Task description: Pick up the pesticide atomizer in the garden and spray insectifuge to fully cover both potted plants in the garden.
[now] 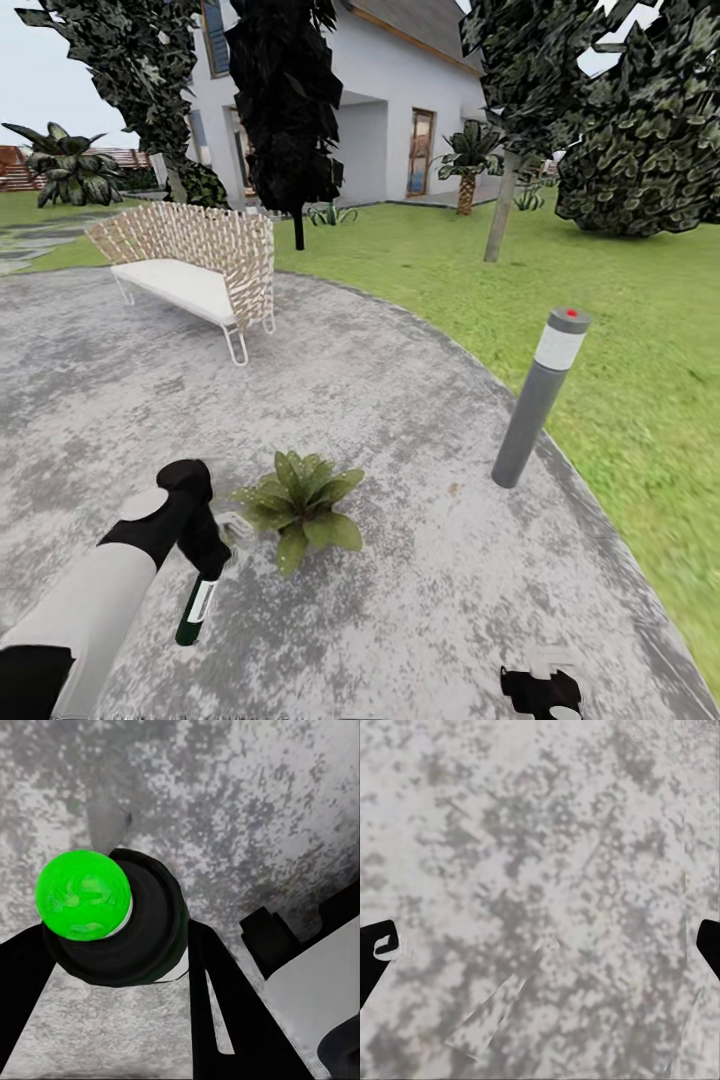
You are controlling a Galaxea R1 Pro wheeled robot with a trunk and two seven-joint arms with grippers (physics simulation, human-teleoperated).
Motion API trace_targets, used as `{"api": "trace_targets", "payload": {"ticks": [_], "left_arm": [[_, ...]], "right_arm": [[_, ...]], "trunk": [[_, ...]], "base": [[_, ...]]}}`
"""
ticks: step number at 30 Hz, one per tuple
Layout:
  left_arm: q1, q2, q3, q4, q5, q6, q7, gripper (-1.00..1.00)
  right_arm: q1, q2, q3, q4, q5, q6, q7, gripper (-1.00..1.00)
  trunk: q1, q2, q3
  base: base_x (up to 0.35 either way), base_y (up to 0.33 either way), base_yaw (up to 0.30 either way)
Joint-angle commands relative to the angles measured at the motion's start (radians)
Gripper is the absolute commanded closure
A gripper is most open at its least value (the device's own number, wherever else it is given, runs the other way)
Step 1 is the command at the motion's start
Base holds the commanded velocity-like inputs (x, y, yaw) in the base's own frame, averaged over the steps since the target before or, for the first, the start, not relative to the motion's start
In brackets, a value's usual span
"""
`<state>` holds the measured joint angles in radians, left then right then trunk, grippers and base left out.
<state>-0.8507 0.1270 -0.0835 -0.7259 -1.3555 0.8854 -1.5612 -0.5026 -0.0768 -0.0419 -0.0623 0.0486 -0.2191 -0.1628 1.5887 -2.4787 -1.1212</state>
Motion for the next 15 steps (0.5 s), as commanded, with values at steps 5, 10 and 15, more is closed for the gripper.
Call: {"api": "trace_targets", "payload": {"ticks": [5, 10, 15], "left_arm": [[0.005, -0.009, -0.005, -0.002, -0.026, 0.012, -0.010, 1.00], [0.009, -0.012, -0.005, -0.010, -0.027, 0.013, -0.010, 1.00], [0.009, -0.011, -0.007, -0.012, -0.027, 0.013, -0.010, 1.00]], "right_arm": [[-0.001, -0.001, -0.004, 0.001, 0.005, -0.003, -0.002, -1.00], [-0.001, -0.001, -0.004, 0.001, 0.005, -0.003, -0.002, -1.00], [-0.001, -0.001, -0.004, 0.001, 0.005, -0.003, -0.003, -1.00]], "trunk": [[0.000, 0.000, -0.001], [0.000, 0.000, -0.001], [0.000, 0.000, -0.001]], "base": [[0.122, -0.083, 0.169], [0.233, -0.166, 0.015], [0.185, -0.218, 0.021]]}}
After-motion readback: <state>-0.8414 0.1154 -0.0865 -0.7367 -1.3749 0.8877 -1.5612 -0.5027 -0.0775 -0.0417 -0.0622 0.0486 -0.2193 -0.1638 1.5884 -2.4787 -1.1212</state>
